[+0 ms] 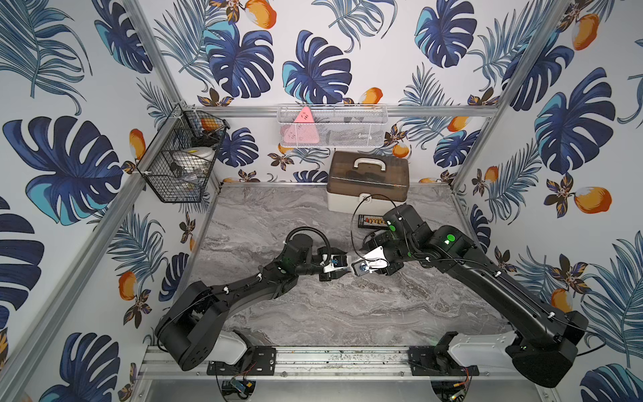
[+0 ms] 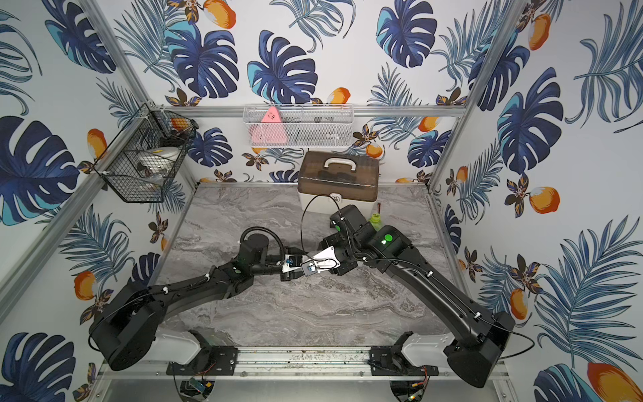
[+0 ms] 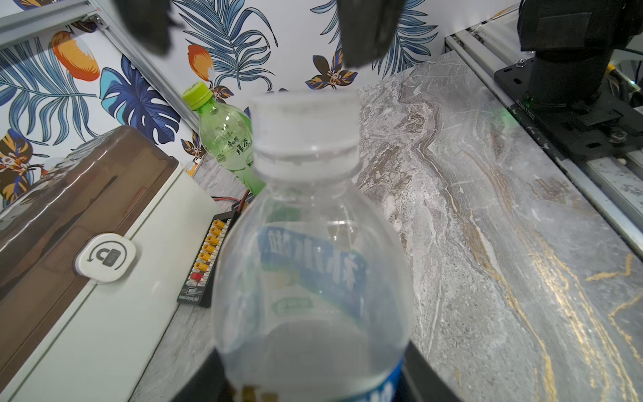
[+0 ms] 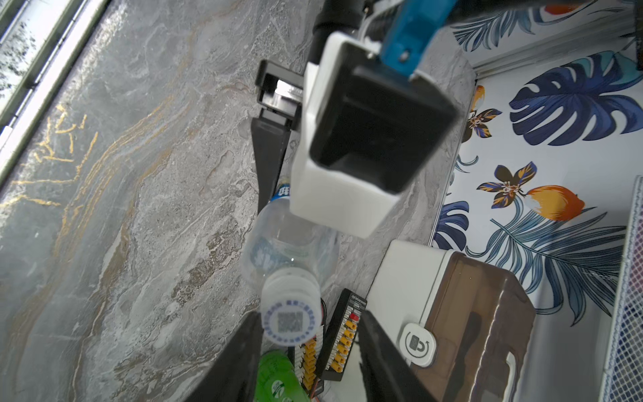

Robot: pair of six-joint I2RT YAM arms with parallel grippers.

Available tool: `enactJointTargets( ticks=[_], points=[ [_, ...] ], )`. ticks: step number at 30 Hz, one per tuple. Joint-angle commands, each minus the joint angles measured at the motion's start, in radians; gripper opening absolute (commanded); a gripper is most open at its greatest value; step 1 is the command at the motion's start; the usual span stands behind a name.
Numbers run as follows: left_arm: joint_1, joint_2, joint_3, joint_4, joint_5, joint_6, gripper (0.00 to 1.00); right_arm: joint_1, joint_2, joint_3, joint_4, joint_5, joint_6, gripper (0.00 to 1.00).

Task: Screw on the bottle caps
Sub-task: Screw the bottle cap onto the plastic bottle.

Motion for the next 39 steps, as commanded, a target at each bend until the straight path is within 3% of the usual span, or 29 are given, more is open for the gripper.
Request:
enactJointTargets(
  ticks=[1,12,17,21,28,32,34,37,39],
  points=[
    [0.001,-0.003,0.005,0.026,0.029,-0.006,0.51,0.011,0.005,-0.008,-0.028,0.035,-0.013,0.45],
    [0.001,-0.003,0.011,0.043,0.038,-0.019,0.51,0.029,0.024,-0.003,-0.025,0.064,0.016,0.3],
    [0.0,-0.013,0.008,0.116,0.056,-0.078,0.51,0.036,0.031,-0.012,0.015,0.076,0.143,0.22],
    [-0.006,-0.024,-0.021,0.282,0.002,-0.144,0.48,0.035,0.061,0.012,0.072,0.039,0.524,0.18],
    [-0.087,-0.025,-0.05,0.438,-0.34,0.041,0.47,-0.012,0.121,0.045,0.157,0.085,1.594,0.08],
    [-0.131,-0.001,-0.079,0.546,-0.459,0.151,0.47,-0.074,0.11,0.02,0.21,-0.03,2.075,0.07],
    [-0.152,0.014,-0.091,0.588,-0.5,0.204,0.47,-0.132,0.078,-0.059,0.319,-0.145,2.325,0.07],
    [-0.164,0.031,-0.101,0.602,-0.528,0.238,0.46,-0.185,0.042,-0.147,0.447,-0.253,2.548,0.06],
    [-0.163,0.037,-0.102,0.577,-0.541,0.232,0.47,-0.214,0.037,-0.137,0.458,-0.291,2.532,0.13]
  ],
)
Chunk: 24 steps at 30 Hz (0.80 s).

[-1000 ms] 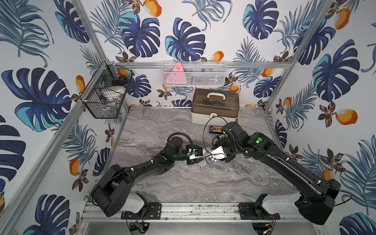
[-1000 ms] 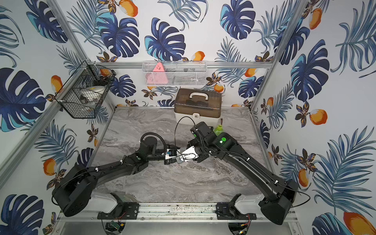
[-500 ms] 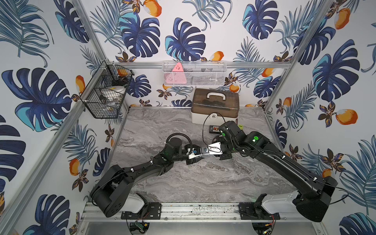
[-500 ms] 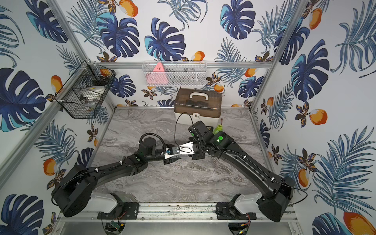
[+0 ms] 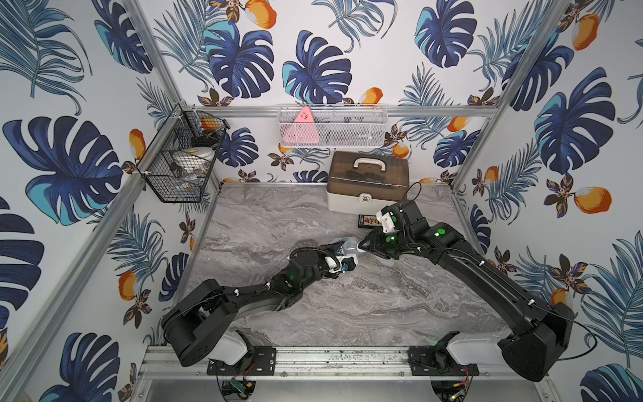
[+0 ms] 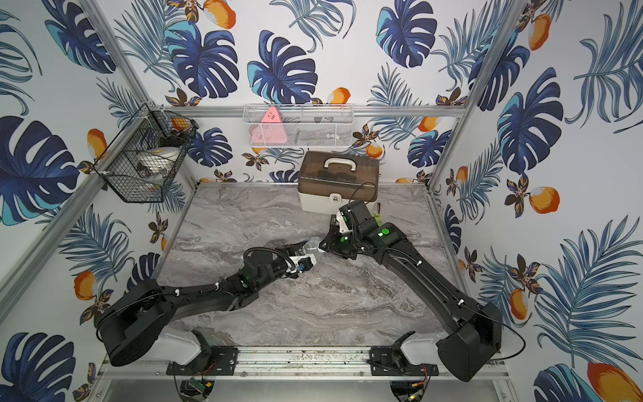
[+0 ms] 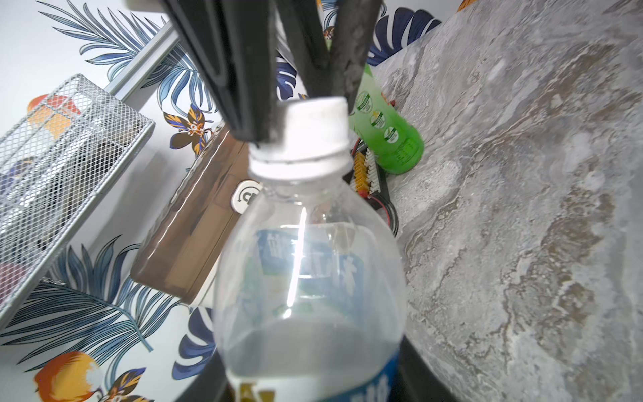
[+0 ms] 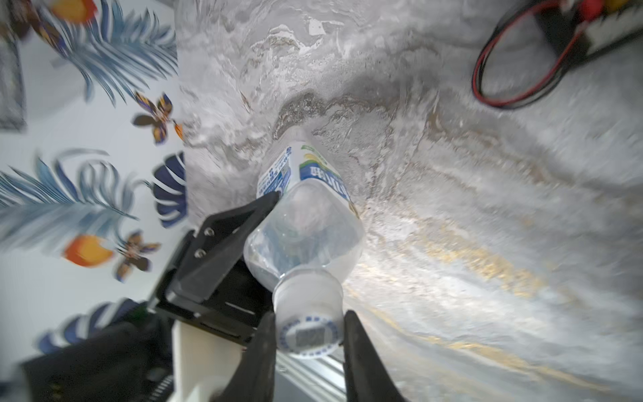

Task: Screw on the bottle caps
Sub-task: Screw the bottle cap onto the plastic bottle.

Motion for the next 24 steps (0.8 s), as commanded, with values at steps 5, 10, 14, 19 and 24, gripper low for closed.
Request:
enactJointTargets(
  ticks=[5,10,14,19,24],
  points=[
    [0.023,-0.023,-0.002,0.106,0.113,0.004,0.46,-0.039,-0.003,0.142,-0.021,-0.082,-0.353,0.49],
    [0.117,-0.079,0.032,-0.15,0.375,-0.085,0.47,-0.035,-0.106,0.123,-0.12,-0.058,-1.15,0.58],
    [0.159,-0.083,0.092,-0.303,0.552,-0.103,0.46,-0.035,-0.143,0.092,-0.215,-0.073,-1.751,0.61],
    [0.166,-0.071,0.144,-0.385,0.643,-0.11,0.45,-0.01,-0.086,0.166,-0.326,-0.038,-2.086,0.61],
    [0.165,-0.072,0.156,-0.408,0.666,-0.11,0.45,0.071,-0.062,0.198,-0.333,0.039,-2.214,0.55]
  ],
)
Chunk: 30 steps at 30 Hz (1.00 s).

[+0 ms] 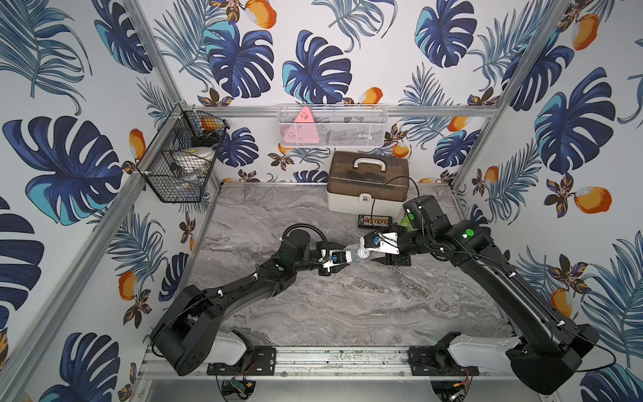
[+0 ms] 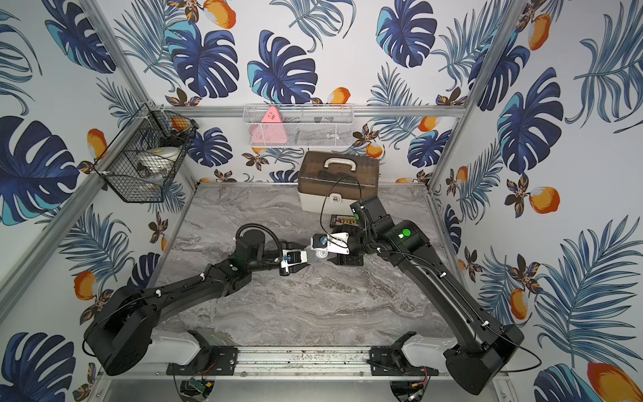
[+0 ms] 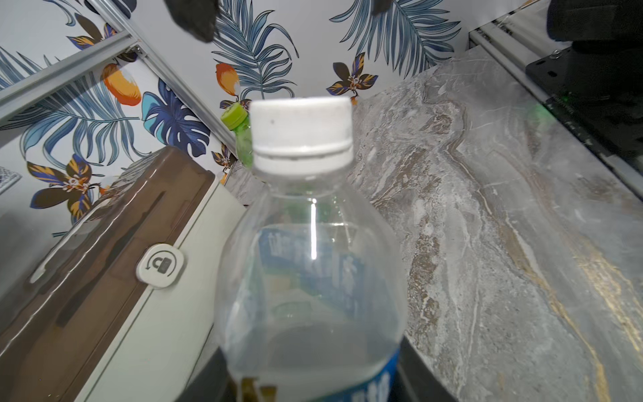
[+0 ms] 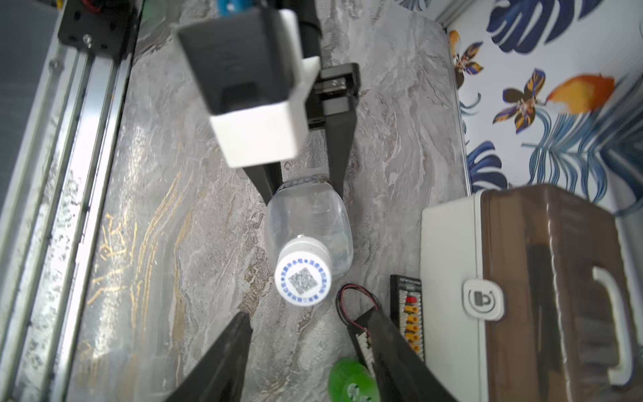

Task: Screw on the bottle caps
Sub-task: Screw the bottle cap onto the plastic bottle.

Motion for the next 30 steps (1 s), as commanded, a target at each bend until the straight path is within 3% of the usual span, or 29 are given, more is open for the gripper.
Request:
enactJointTargets(
  ticks=[1,13,21,24,27,30],
  points=[
    [0.002,-0.001,0.012,-0.036,0.065,-0.008,0.45,0.044,0.013,0.015,-0.04,0.07,-0.2,0.53],
    [0.002,-0.002,0.018,-0.049,0.09,-0.021,0.46,0.128,0.056,0.016,-0.067,0.194,-0.262,0.39],
    [0.002,0.001,0.023,-0.02,0.119,-0.053,0.45,0.153,0.073,-0.009,-0.001,0.223,-0.2,0.29],
    [0.002,-0.001,0.015,0.032,0.123,-0.088,0.45,0.155,0.075,-0.027,0.054,0.219,-0.096,0.26],
    [-0.019,-0.003,-0.021,0.171,0.058,-0.134,0.44,0.155,0.101,-0.003,0.087,0.178,0.155,0.2],
    [-0.054,-0.001,-0.057,0.277,-0.056,-0.123,0.44,0.155,0.132,0.031,0.115,0.145,0.494,0.15]
  ],
)
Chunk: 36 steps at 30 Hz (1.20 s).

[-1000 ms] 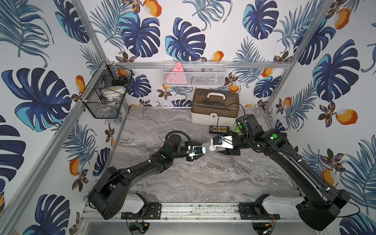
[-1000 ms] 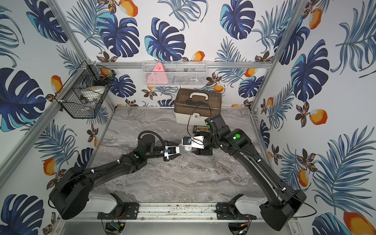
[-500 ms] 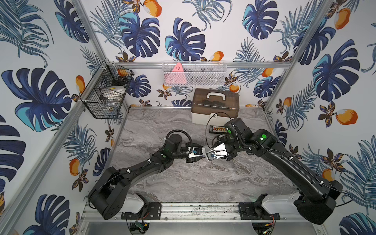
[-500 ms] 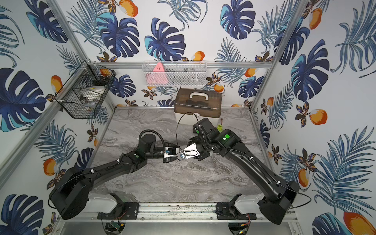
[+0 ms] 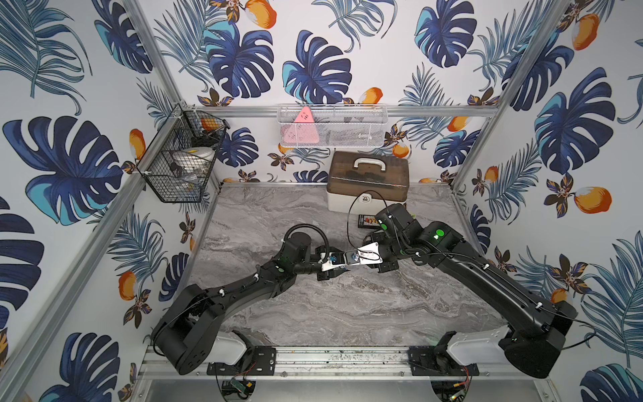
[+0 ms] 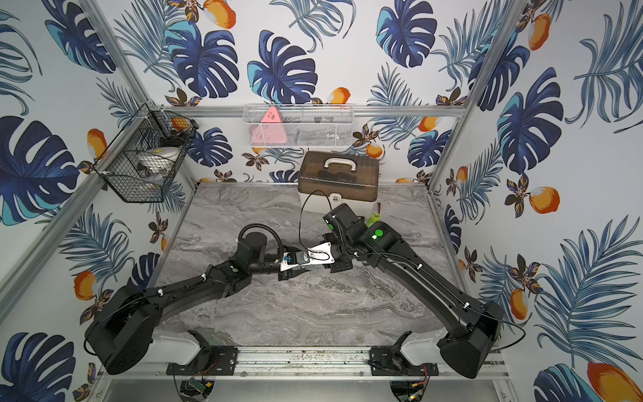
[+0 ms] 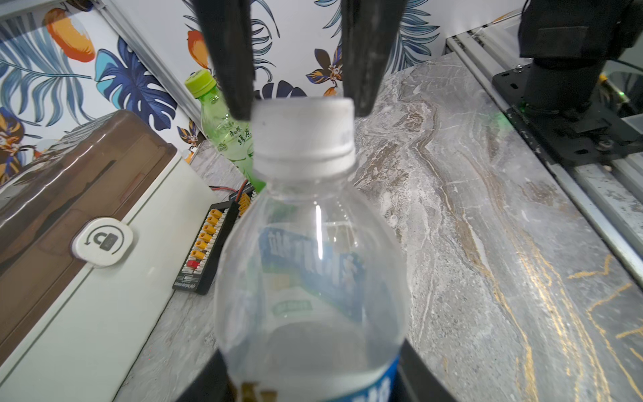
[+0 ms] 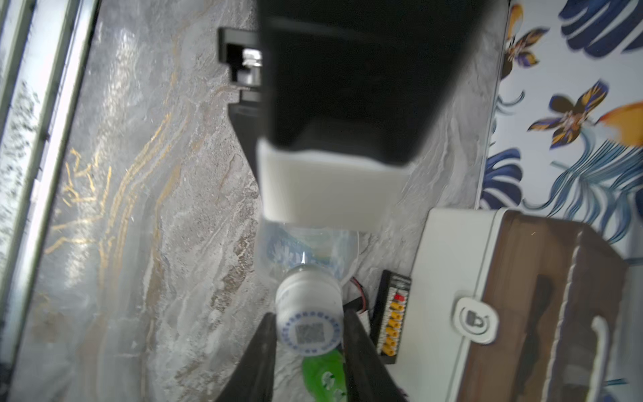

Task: Screw on the bottle caps
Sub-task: Screw the bottle cap onto the plastic bottle, then place the plastic bottle at the center of the board.

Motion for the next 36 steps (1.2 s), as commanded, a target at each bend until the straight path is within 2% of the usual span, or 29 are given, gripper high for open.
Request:
enactJointTargets(
  ticks=[1,5,8,10,15,19,23,28,36],
  points=[
    [-0.032,0.0,-0.025,0.308,-0.071,-0.028,0.44,0.004,0.029,0.026,0.123,-0.071,0.487,0.14],
    [-0.04,0.04,-0.074,0.47,-0.188,-0.065,0.44,0.001,-0.003,-0.014,0.207,0.003,0.814,0.08],
    [-0.04,0.078,-0.09,0.531,-0.196,-0.115,0.44,0.001,-0.05,-0.05,0.24,0.018,0.909,0.1],
    [-0.04,0.11,-0.099,0.58,-0.192,-0.179,0.44,0.003,-0.088,-0.072,0.244,0.038,0.891,0.19],
    [-0.065,0.231,-0.114,0.744,-0.192,-0.368,0.45,-0.015,-0.236,-0.198,0.358,0.071,0.86,0.55],
    [-0.091,0.339,-0.097,0.82,-0.17,-0.522,0.45,-0.057,-0.33,-0.266,0.475,0.096,0.9,0.67],
    [-0.101,0.456,-0.098,0.947,-0.218,-0.672,0.44,-0.114,-0.392,-0.311,0.536,0.118,0.896,0.74],
    [-0.101,0.486,-0.087,0.92,-0.187,-0.674,0.47,-0.169,-0.436,-0.372,0.529,0.109,0.872,0.75],
    [-0.101,0.495,-0.115,0.907,-0.17,-0.631,0.76,-0.191,-0.475,-0.439,0.546,0.11,0.855,0.76]
  ],
)
